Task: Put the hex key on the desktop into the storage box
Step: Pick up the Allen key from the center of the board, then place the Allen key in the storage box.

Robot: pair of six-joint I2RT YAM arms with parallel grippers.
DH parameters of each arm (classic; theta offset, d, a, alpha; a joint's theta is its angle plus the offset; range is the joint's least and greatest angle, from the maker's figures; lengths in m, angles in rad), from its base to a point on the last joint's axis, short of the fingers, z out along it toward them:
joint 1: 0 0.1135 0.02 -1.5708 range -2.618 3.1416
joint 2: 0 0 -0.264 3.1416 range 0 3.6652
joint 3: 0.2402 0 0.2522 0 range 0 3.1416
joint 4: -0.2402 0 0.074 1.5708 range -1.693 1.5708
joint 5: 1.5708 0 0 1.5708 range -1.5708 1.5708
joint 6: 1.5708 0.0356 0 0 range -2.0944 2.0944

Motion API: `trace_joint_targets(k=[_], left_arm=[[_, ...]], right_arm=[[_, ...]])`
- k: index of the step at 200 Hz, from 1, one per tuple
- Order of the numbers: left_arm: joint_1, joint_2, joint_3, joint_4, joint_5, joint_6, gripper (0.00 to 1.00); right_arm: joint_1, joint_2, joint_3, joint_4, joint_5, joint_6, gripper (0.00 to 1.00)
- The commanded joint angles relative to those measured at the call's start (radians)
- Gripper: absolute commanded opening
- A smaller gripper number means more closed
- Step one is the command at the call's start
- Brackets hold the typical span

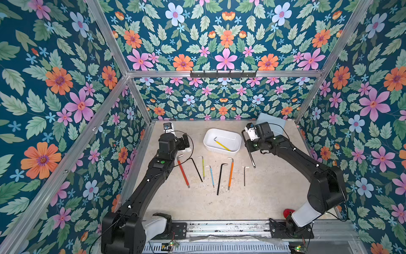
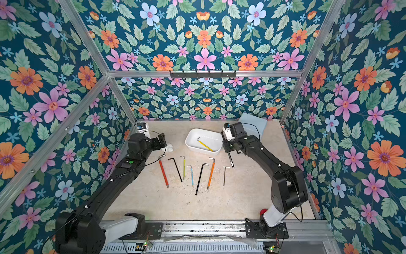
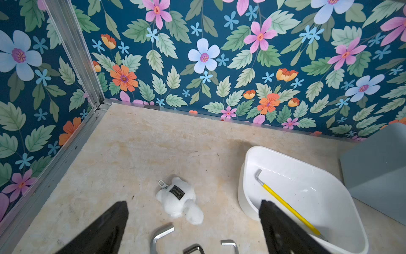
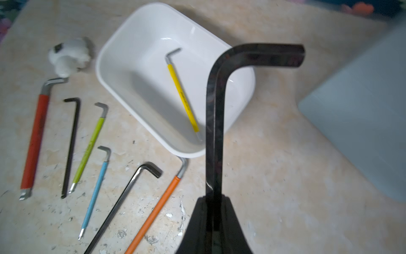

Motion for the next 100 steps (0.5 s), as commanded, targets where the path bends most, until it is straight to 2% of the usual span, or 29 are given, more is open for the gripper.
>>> trace_joint_targets(k=[1,40,100], left_arm=[[0.000,-0.008,-0.003,0.032,-0.005,-0.021,1.00],[0.000,-0.022,-0.010,0.023,-0.012,-0.014,0.99],[0.000,-0.014,0.001,0.017,-0.016,-0.006,0.99]], right_arm=[[0.002,0.042,0.028,0.142,-0.199,-0.226,0.00],[0.003,0.188,0.169,0.196,-0.309,-0.371,0.00],[0.022,0.469,0.548,0.047,-0.353,-0.398,0.00]])
